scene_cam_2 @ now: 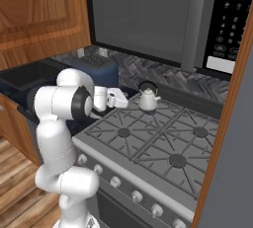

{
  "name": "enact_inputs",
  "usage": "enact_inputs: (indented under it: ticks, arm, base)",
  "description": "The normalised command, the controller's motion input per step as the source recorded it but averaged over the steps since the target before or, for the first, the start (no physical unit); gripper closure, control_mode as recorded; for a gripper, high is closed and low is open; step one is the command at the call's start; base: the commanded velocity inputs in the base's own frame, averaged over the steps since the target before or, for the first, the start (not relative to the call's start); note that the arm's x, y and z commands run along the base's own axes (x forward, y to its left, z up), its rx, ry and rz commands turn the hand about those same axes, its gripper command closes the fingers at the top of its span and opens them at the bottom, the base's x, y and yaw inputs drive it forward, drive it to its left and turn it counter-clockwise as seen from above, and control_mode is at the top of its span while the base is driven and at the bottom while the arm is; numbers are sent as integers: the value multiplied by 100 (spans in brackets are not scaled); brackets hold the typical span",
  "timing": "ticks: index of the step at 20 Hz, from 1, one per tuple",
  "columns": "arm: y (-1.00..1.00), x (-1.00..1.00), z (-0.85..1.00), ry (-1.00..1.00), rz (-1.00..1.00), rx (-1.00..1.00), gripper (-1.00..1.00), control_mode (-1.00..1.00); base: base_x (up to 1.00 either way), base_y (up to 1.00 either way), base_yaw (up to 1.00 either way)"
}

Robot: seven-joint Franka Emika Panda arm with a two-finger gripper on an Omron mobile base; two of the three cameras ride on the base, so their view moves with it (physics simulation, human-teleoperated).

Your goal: Pick the kettle from the cabinet and place it on a stove burner. Then pick the pot from the counter and place it on another stove burner. Finally, turn both burners on.

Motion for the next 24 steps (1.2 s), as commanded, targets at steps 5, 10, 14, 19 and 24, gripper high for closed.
enact_inputs:
  ticks: [5, 10, 14, 19, 24]
  arm:
    - [1, -41, 34, -1, -4, 0, -100, -100]
    - [4, -45, 29, -1, -4, 0, -100, -100]
    - [1, -51, 20, -1, -4, 0, -100, -100]
    - [0, -55, 13, -3, -5, 0, -100, -100]
    - [0, -54, 23, -3, -5, 0, -100, -100]
  base:
    - [0, 0, 0]
    - [0, 0, 0]
    - [0, 0, 0]
    - [0, 0, 0]
    - [0, 0, 0]
